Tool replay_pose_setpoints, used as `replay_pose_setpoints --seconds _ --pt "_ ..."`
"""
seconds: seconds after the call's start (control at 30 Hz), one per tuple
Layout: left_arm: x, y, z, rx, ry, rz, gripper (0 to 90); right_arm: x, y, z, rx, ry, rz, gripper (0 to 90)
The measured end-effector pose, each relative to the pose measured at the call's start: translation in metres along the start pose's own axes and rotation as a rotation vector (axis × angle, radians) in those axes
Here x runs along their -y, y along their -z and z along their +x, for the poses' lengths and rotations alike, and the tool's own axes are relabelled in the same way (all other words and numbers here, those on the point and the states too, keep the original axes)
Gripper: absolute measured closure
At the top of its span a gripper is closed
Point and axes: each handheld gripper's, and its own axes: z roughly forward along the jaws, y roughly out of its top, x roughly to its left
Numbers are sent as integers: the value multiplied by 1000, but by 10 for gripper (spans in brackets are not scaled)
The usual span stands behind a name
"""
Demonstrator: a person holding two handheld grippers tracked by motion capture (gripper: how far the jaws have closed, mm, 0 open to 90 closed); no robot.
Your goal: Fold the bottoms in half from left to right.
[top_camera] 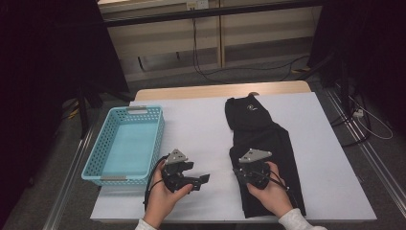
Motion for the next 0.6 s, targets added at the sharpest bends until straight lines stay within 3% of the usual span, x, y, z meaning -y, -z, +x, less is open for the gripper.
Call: replay_pose_setpoints --seconds 0.17,0.33,0.47,0.6 --pt "0 0 0 1 7 -5 202 -6 3 1 -32 2 -28 880" --pt "1 2 1 -4 14 -3 202 -11 -2 13 -60 28 -32 862" --pt "0 3 0 -4 9 -8 202 -9 -6 13 -72 15 -11 520" --pt "0 4 0 -3 7 -6 202 -7 12 2 -44 -12 -45 420"
